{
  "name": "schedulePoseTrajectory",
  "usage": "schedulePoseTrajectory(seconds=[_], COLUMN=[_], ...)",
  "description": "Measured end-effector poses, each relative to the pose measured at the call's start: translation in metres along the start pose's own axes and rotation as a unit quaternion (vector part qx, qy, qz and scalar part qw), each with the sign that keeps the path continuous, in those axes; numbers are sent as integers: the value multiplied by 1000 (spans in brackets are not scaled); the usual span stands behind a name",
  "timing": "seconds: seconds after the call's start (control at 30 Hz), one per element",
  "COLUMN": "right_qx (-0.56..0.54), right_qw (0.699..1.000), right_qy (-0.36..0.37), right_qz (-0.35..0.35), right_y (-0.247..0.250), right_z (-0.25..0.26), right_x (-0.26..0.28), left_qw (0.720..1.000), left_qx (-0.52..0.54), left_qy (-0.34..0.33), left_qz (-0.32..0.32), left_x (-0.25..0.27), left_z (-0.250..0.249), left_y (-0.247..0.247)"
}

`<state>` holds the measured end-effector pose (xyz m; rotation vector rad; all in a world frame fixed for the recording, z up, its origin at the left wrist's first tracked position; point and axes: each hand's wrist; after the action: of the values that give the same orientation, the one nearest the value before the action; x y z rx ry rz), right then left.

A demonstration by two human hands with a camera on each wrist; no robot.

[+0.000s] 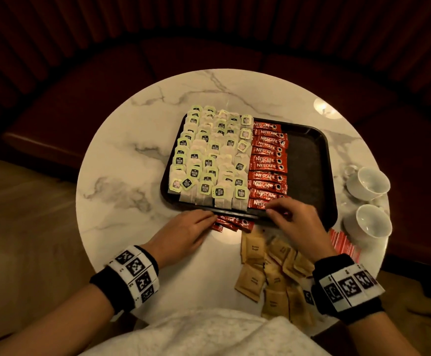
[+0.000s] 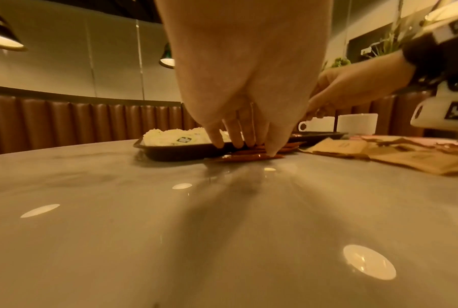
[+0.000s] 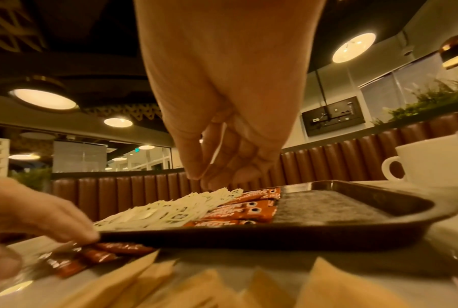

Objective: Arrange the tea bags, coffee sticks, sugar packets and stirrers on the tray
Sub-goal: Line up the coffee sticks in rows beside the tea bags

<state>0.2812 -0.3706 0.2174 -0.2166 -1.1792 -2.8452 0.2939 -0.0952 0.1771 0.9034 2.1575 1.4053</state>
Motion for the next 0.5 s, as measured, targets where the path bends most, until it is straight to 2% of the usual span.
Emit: schedulePoseTrajectory(seconds=[0.1,0.23,0.37,0.5], right_qx=[32,118,143,208], right_qw=[996,983,976,963], right_qy=[32,66,79,98], right_qz=[70,120,141,137], right_y=[-11,-26,-38,-55], right_z=[8,14,21,30], right_x=[13,20,18,16], left_qw=[999,999,999,999], left_qx=[-42,-44,-37,-26], left_qy=[4,-6,0,12], left_qz=[23,6,8,45], left_x=[1,2,11,20], left_z=[0,-2,0,-3], left_y=[-6,-5,-8,-7])
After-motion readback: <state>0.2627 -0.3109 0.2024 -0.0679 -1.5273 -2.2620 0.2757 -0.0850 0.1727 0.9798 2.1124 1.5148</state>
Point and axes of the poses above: each hand's wrist, its own x-axis away from the middle knuckle, its own y-axis out of the back of the hand, z = x × y, and after that the axes turned 3 degrees about -y, right-handed
